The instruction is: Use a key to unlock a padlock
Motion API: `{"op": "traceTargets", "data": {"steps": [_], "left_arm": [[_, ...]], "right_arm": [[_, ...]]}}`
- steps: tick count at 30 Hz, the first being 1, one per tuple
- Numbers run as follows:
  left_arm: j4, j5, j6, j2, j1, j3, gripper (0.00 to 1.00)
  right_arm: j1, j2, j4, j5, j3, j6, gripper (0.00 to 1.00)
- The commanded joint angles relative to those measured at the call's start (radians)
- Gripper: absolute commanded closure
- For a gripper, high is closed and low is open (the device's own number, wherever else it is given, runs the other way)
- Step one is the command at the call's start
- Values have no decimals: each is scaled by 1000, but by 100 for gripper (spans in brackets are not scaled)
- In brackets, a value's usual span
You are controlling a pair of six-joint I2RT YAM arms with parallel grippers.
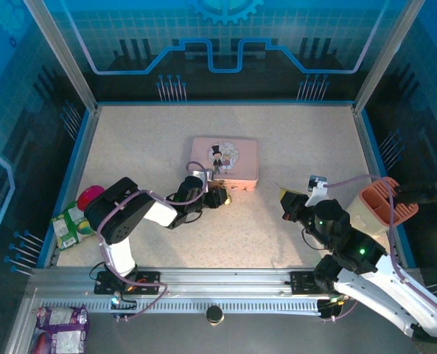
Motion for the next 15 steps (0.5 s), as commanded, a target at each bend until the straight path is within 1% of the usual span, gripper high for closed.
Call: {"op": "traceTargets", "data": {"steps": [1,15], "left_arm": [[10,-9,-4,17,-10,18,72],[39,-33,-20,0,-22,-1,88]], "right_arm": [[13,-13,32,-10,-12,20,100],[18,-19,44,-14,-38,51,100]]}}
